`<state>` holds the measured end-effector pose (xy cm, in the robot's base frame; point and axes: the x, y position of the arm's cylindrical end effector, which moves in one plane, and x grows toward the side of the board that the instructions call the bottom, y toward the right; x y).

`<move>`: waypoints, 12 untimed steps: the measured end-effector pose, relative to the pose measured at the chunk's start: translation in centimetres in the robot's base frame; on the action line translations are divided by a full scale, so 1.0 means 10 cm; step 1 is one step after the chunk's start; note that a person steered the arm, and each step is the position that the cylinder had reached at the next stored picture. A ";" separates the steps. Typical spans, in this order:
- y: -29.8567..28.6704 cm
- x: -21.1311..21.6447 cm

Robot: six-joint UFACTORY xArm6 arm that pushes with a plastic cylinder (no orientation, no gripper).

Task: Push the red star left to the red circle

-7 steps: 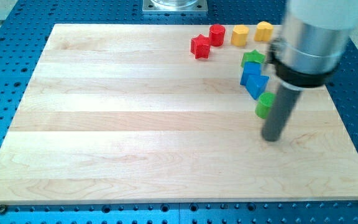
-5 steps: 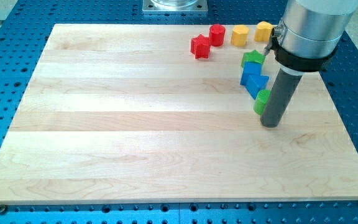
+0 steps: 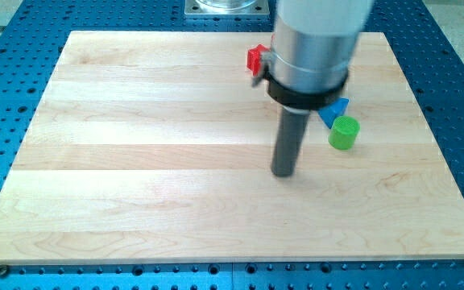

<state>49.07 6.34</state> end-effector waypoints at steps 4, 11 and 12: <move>-0.42 -0.48; -0.25 -2.02; 0.00 -1.85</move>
<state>30.58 6.34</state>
